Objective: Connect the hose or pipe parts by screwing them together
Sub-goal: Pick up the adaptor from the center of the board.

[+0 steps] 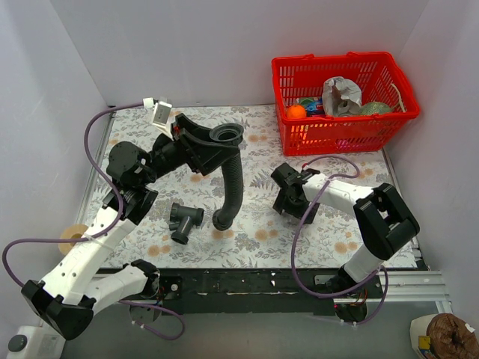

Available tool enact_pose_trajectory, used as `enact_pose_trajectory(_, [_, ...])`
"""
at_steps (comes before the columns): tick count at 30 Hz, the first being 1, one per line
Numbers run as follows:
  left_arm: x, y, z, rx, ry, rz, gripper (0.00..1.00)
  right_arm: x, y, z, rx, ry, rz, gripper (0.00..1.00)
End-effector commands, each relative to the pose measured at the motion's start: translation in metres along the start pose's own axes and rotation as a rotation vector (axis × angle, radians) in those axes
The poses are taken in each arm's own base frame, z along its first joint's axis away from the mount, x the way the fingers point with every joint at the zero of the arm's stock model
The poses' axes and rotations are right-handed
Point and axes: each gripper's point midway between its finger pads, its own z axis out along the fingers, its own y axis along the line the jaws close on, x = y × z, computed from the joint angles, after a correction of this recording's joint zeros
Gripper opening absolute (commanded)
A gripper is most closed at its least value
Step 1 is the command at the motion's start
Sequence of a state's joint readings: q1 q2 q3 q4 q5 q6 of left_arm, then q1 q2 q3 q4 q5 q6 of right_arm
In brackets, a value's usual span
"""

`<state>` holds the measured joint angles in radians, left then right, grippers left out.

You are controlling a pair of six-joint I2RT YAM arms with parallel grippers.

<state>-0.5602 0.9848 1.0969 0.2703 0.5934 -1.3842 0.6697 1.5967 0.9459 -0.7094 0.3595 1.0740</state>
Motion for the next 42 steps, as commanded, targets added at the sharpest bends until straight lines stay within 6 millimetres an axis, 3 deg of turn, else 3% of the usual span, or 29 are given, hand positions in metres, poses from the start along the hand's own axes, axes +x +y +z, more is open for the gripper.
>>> enact_pose_trajectory(1, [-0.007, -0.021, -0.009, 0.062, -0.029, 0.041, 0.0, 0.002, -0.001, 0.011, 0.016, -0.011, -0.001, 0.91])
enact_pose_trajectory(7, [-0.005, -0.024, -0.012, 0.085, -0.029, 0.063, 0.0, 0.009, -0.003, 0.02, -0.025, -0.017, 0.004, 0.74])
enact_pose_trajectory(11, [-0.004, -0.025, -0.011, 0.095, -0.03, 0.082, 0.0, 0.004, 0.002, 0.018, -0.04, -0.03, -0.033, 0.51])
enact_pose_trajectory(14, [-0.003, -0.02, -0.01, 0.093, -0.038, 0.103, 0.0, -0.014, 0.011, 0.003, -0.077, -0.092, -0.071, 0.37])
enact_pose_trajectory(16, [-0.002, -0.019, -0.01, 0.101, -0.043, 0.121, 0.0, -0.035, 0.023, -0.018, -0.124, -0.158, -0.094, 0.31])
enact_pose_trajectory(20, [0.01, -0.018, -0.012, 0.137, -0.02, 0.142, 0.0, -0.079, 0.04, -0.076, -0.231, -0.322, -0.157, 0.01])
enact_pose_trajectory(21, [0.015, -0.016, -0.012, 0.143, -0.006, 0.142, 0.0, -0.088, 0.042, -0.089, -0.257, -0.359, -0.206, 0.01])
enact_pose_trajectory(25, [0.028, -0.014, -0.013, 0.178, 0.032, 0.161, 0.0, -0.13, 0.066, -0.179, -0.479, -0.582, -0.285, 0.01])
enact_pose_trajectory(26, [0.03, -0.015, -0.013, 0.188, 0.036, 0.168, 0.0, -0.139, 0.074, -0.219, -0.6, -0.671, -0.285, 0.01])
enact_pose_trajectory(28, [0.037, -0.014, -0.013, 0.207, 0.059, 0.182, 0.0, -0.15, 0.075, -0.261, -0.691, -0.807, -0.346, 0.01])
enact_pose_trajectory(29, [0.04, -0.016, -0.013, 0.22, 0.066, 0.182, 0.0, -0.154, 0.076, -0.306, -0.828, -0.928, -0.336, 0.01])
enact_pose_trajectory(33, [0.052, -0.021, -0.015, 0.267, 0.101, 0.201, 0.0, -0.154, 0.069, -0.386, -1.016, -1.139, -0.435, 0.01])
enact_pose_trajectory(36, [0.062, -0.026, -0.015, 0.309, 0.132, 0.207, 0.0, -0.135, 0.078, -0.425, -1.148, -1.261, -0.584, 0.01])
enact_pose_trajectory(38, [0.071, -0.03, -0.014, 0.337, 0.154, 0.213, 0.0, -0.121, 0.073, -0.448, -1.215, -1.375, -0.653, 0.01])
enact_pose_trajectory(42, [0.088, -0.03, -0.012, 0.36, 0.174, 0.199, 0.0, -0.095, 0.069, -0.481, -1.369, -1.543, -0.724, 0.01])
